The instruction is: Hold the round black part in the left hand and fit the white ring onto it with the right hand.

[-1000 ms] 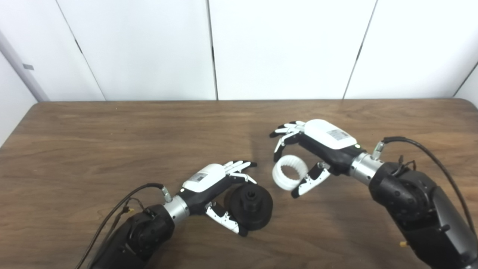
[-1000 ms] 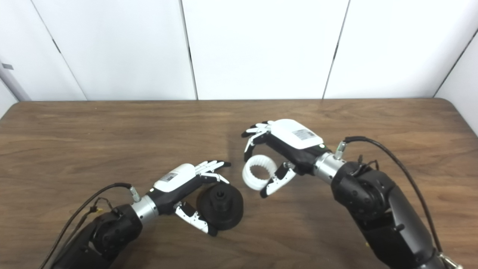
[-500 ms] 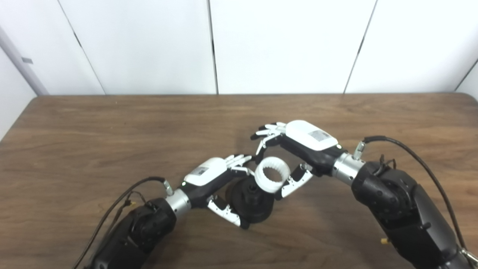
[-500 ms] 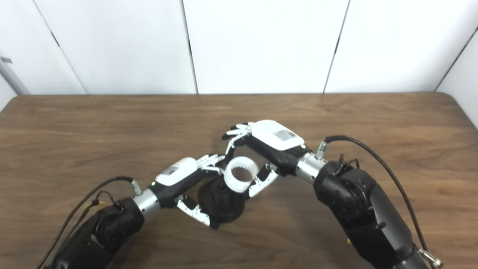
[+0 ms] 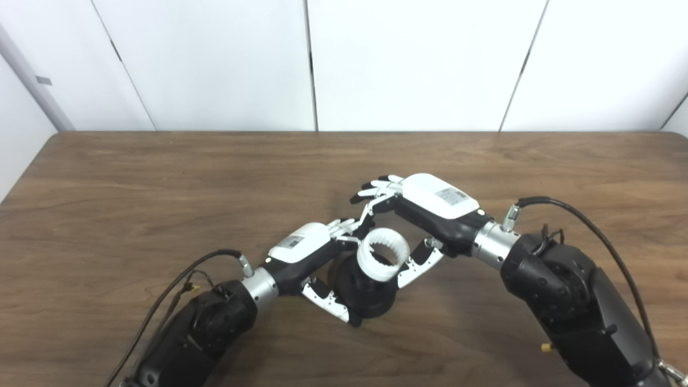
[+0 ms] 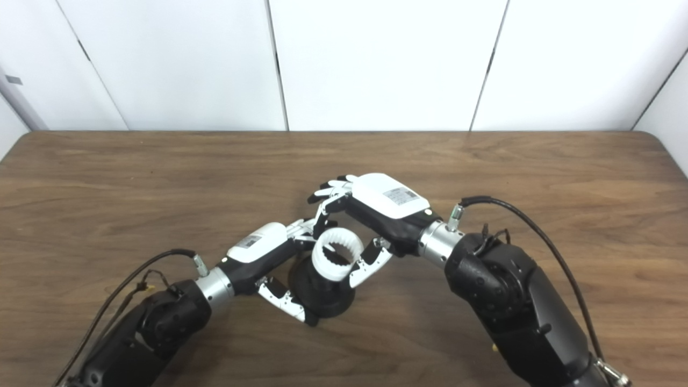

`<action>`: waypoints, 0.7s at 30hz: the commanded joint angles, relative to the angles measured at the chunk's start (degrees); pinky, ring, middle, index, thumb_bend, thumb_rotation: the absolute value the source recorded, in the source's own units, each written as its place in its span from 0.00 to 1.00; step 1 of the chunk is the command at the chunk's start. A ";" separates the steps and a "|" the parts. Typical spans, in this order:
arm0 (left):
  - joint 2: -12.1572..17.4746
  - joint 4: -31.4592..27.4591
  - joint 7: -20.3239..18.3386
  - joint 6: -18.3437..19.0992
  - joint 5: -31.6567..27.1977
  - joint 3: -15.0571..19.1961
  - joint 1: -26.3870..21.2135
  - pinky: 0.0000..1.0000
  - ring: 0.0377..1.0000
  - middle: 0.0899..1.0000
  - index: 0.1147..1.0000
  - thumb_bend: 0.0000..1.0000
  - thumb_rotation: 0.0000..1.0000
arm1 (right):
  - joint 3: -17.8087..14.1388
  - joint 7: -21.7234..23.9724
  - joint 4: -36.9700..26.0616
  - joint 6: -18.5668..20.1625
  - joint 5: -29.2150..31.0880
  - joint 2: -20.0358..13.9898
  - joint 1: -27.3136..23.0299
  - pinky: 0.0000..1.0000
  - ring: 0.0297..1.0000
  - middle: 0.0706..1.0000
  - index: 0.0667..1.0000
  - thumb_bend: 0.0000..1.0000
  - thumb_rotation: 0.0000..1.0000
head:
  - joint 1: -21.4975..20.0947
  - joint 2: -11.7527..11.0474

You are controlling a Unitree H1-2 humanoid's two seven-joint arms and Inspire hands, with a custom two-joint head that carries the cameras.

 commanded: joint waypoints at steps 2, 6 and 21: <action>0.38 1.69 -2.98 1.80 3.39 -1.75 0.43 1.00 1.00 0.98 0.41 0.52 0.07 | -0.13 0.22 -2.69 -0.47 0.21 0.41 -2.38 0.96 0.92 0.85 0.44 0.52 0.15 | 0.08 0.03; 0.32 1.96 -2.53 1.36 3.69 -1.80 0.35 1.00 1.00 0.98 0.41 0.52 0.07 | 0.15 0.72 -2.86 -0.29 0.00 0.63 -2.18 0.98 0.92 0.85 0.44 0.52 0.15 | 0.08 0.03; 0.21 1.36 -2.22 1.34 3.85 -1.79 0.65 1.00 1.00 0.98 0.41 0.52 0.07 | 1.58 0.55 -0.89 -1.82 -1.03 0.96 -1.47 0.95 0.92 0.85 0.44 0.52 0.15 | 0.40 0.26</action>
